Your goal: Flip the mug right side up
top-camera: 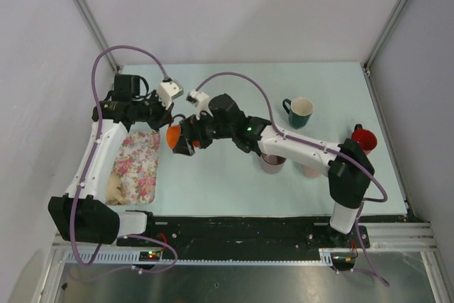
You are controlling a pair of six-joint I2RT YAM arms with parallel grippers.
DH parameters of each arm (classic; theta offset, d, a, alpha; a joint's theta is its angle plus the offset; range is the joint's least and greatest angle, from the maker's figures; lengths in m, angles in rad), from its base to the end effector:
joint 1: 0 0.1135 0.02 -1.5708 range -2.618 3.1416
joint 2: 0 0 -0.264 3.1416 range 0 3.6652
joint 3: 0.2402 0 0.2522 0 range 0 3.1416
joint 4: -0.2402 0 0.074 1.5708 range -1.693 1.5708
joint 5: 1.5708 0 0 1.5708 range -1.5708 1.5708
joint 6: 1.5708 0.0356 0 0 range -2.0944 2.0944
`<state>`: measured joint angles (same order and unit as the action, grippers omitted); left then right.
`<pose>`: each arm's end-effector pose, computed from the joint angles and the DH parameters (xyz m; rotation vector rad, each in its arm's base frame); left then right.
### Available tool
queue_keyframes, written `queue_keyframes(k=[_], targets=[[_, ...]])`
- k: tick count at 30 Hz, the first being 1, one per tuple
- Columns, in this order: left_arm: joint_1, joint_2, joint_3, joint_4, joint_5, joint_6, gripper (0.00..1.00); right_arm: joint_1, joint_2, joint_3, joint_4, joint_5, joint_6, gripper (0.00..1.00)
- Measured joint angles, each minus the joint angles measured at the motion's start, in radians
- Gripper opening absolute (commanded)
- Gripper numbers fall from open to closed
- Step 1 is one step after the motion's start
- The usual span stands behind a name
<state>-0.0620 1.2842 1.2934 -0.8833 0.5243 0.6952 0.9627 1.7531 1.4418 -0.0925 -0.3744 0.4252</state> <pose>0.2554 -0.0337 0.3486 1.0622 2.0616 -0.3276 0.2281 0.3505 0.3131 -0.8334 2.0094 1.2257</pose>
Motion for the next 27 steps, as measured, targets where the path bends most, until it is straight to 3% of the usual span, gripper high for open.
queue_keyframes(k=[6,8,11,13,15,17,18,21,27], targets=[[-0.018,0.0,0.007,-0.002,0.014,-0.043,0.0,0.019,0.09,0.102,0.008,0.019,-0.042,0.82],[-0.019,0.0,0.013,-0.002,0.023,-0.05,0.0,0.013,0.107,0.109,0.009,0.02,-0.044,0.68],[-0.019,0.005,0.024,-0.003,0.037,-0.063,0.0,0.008,0.144,0.119,0.015,0.009,-0.045,0.17],[-0.019,0.008,0.033,-0.002,0.043,-0.075,0.0,0.003,0.167,0.122,0.02,-0.007,-0.036,0.04],[-0.016,0.012,0.039,-0.006,0.029,-0.082,0.32,-0.001,0.179,0.125,0.012,0.004,-0.031,0.01],[-0.014,0.014,0.049,-0.001,0.029,-0.099,0.78,-0.002,0.182,0.125,-0.015,0.024,-0.035,0.0],[-0.014,0.014,0.058,0.001,0.027,-0.105,0.89,-0.003,0.182,0.125,-0.042,0.04,-0.039,0.0],[0.004,0.013,0.086,0.008,0.001,-0.13,0.98,0.0,0.182,0.146,-0.177,0.119,-0.085,0.0],[0.15,0.01,0.105,0.003,-0.116,-0.134,1.0,0.037,0.186,0.257,-0.542,0.275,-0.233,0.0]])
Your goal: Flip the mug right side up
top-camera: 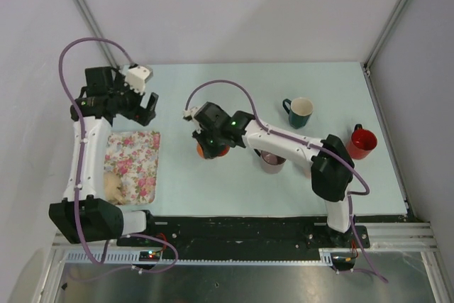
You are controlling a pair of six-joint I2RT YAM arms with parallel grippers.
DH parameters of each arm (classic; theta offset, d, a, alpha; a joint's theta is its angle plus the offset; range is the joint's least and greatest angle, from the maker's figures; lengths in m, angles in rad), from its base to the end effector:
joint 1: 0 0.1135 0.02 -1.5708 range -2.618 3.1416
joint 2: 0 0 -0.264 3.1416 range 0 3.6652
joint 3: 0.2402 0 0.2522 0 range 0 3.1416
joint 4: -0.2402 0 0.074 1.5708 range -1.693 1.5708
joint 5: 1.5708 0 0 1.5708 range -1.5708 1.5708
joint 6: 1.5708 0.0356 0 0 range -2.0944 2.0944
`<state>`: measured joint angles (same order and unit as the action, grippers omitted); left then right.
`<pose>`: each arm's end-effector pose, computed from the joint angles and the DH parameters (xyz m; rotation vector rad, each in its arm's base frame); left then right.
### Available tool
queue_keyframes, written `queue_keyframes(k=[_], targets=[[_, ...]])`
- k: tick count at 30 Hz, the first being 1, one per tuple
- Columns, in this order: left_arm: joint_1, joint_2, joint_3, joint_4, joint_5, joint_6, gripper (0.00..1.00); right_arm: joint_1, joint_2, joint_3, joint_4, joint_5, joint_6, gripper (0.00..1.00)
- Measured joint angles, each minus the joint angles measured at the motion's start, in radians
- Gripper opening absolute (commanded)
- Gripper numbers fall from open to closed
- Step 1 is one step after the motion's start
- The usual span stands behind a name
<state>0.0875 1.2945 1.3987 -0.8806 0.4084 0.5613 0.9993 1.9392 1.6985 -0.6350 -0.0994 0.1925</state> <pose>0.2617 0.0088 0.3779 0.7228 2.1553 -0.1417 0.2336 0.3698 0.2756 -1.0431 2.3270 0.6234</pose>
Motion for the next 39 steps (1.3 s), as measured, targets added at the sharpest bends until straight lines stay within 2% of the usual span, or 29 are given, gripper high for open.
queue_keyframes(k=[6,11,14,15,20,24,29,35,39], targets=[[0.071,-0.013,-0.046,-0.031,-0.165,0.047,0.98,0.106,0.074,0.085,-0.267,0.073,-0.1,0.0],[0.083,-0.027,-0.165,-0.091,-0.258,0.114,0.97,0.168,0.179,0.088,-0.37,0.081,-0.123,0.0],[0.084,-0.042,-0.238,-0.136,-0.305,0.185,0.96,0.173,0.187,0.096,-0.392,0.1,-0.134,0.02],[0.084,-0.05,-0.257,-0.15,-0.314,0.212,0.96,0.171,0.189,0.097,-0.396,0.103,-0.136,0.05],[0.085,-0.115,-0.324,-0.228,-0.34,0.357,0.94,0.169,0.192,0.098,-0.406,0.123,-0.146,0.45],[0.085,-0.202,-0.4,-0.288,-0.36,0.53,0.92,0.171,0.192,0.111,-0.42,0.139,-0.146,0.65],[0.085,-0.309,-0.571,-0.354,-0.48,0.797,0.9,0.178,0.153,0.123,-0.404,0.137,-0.155,0.75],[0.092,-0.365,-0.699,-0.399,-0.577,1.052,0.93,0.182,-0.001,0.098,-0.352,0.14,-0.163,0.77],[0.105,-0.373,-0.739,-0.364,-0.586,1.154,0.93,0.181,-0.096,0.063,-0.333,0.144,-0.164,0.77]])
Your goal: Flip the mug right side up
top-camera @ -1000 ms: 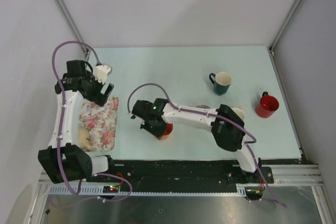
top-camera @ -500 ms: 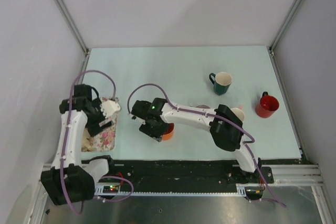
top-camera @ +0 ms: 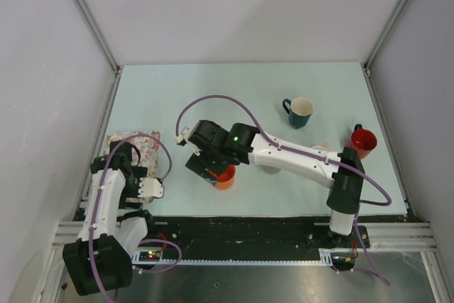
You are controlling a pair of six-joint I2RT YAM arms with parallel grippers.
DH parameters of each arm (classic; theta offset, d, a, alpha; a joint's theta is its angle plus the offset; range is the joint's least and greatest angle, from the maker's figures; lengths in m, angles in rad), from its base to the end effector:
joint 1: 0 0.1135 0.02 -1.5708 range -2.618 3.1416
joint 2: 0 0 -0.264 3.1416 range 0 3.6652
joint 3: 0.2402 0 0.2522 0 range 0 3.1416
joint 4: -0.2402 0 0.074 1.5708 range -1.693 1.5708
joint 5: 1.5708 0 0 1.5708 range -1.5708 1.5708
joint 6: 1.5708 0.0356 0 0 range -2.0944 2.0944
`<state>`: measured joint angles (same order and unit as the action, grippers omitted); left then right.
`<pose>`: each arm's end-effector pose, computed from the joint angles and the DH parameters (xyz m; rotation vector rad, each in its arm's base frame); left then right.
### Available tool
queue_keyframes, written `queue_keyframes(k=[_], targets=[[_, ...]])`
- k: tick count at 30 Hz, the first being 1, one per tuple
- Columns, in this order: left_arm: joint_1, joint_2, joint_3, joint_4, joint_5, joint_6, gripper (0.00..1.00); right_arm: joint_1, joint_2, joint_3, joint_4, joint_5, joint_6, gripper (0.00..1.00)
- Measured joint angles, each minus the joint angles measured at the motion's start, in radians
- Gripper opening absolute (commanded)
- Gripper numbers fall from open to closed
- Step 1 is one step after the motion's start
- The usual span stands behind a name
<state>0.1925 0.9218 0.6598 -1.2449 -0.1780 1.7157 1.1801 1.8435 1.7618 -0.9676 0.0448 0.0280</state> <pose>0.1161 0.0291 0.2095 -2.0808 -2.1947 -0.2349 0.1518 0.3644 0.3126 -1.4385 2.2439 0.3548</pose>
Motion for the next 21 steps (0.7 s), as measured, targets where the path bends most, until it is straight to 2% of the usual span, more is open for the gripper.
queue_keyframes(k=[5,9,13,15,18,21], targets=[[0.026,0.0,-0.042,0.063,-0.003,0.096,0.83,-0.005,-0.033,-0.03,0.011,-0.01,0.0,0.77],[0.04,0.0,-0.092,0.113,0.003,0.164,0.7,-0.007,-0.033,-0.042,0.014,-0.019,0.001,0.77],[0.051,0.006,-0.12,0.163,0.019,0.216,0.47,-0.007,-0.034,-0.043,0.017,-0.032,0.003,0.77],[0.055,0.014,-0.121,0.191,0.034,0.232,0.28,-0.007,-0.035,-0.047,0.02,-0.043,0.005,0.77],[0.057,0.026,-0.117,0.227,0.058,0.254,0.06,-0.007,-0.038,-0.047,0.021,-0.056,0.006,0.77],[0.06,0.039,-0.109,0.242,0.072,0.257,0.01,-0.007,-0.049,-0.052,0.024,-0.061,0.006,0.77]])
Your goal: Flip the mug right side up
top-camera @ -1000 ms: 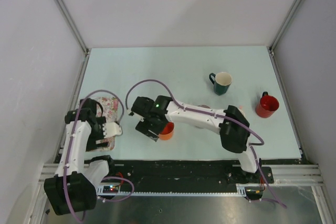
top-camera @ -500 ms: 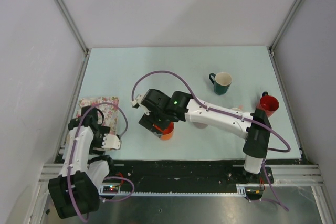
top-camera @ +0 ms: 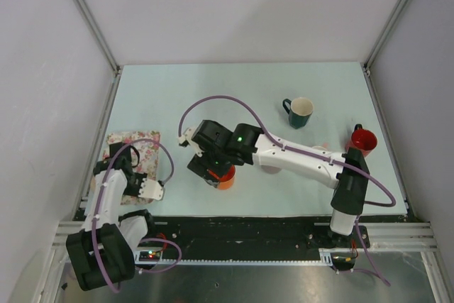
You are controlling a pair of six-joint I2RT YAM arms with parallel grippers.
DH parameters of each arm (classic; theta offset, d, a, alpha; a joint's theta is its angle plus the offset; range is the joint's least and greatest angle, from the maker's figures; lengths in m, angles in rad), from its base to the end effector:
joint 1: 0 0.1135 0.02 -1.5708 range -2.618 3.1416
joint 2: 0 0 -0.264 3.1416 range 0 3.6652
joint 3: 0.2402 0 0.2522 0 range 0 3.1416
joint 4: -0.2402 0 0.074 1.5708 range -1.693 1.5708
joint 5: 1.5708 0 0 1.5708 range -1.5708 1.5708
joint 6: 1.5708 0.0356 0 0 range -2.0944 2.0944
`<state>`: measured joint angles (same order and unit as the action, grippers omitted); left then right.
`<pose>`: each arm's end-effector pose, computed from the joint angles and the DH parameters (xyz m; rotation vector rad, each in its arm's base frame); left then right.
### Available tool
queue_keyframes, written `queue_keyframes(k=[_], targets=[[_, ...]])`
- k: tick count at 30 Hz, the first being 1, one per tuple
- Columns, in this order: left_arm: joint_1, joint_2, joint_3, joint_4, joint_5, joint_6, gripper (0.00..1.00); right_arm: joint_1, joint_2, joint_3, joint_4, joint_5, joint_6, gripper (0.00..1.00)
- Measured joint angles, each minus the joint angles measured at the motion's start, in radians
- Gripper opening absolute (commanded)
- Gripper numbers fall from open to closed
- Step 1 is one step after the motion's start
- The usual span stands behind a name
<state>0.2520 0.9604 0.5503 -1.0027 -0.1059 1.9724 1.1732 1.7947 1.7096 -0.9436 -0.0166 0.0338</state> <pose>0.1293 0.0372 0.1791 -2.3434 -2.0338 -0.2931 0.1483 0.3546 0.3160 -1.4456 2.2454 0.4394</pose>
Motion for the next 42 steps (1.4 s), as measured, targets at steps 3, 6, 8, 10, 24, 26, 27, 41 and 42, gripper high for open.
queue_keyframes(k=[3,6,8,10,24,26,27,41,42], targets=[[0.0,0.006,0.013,-0.002,0.015,-0.001,0.0,0.0,-0.01,-0.002,0.0,-0.001,0.001,0.77],[0.0,0.019,0.052,-0.012,0.071,-0.029,0.0,-0.005,-0.015,-0.002,0.0,-0.006,0.009,0.77],[0.0,0.04,0.112,-0.024,0.133,-0.088,0.0,-0.009,-0.017,-0.002,0.002,-0.011,0.017,0.77],[0.0,0.068,0.192,-0.032,0.193,-0.167,0.0,-0.017,-0.021,-0.002,0.008,-0.015,0.023,0.77],[-0.015,0.189,0.734,-0.003,0.748,-1.075,0.0,-0.176,-0.219,-0.136,0.369,-0.225,0.17,0.83],[-0.045,0.192,0.769,0.003,0.806,-1.2,0.0,-0.198,-0.246,-0.166,0.457,-0.259,0.198,0.84],[-0.068,0.192,0.782,0.006,0.829,-1.257,0.0,-0.206,-0.254,-0.175,0.501,-0.275,0.208,0.84],[-0.247,0.233,0.961,0.089,1.011,-1.663,0.0,-0.297,-0.224,-0.247,0.89,-0.472,0.422,0.95],[-0.259,0.237,0.967,0.09,1.017,-1.67,0.0,-0.305,-0.22,-0.251,0.899,-0.476,0.431,0.96]])
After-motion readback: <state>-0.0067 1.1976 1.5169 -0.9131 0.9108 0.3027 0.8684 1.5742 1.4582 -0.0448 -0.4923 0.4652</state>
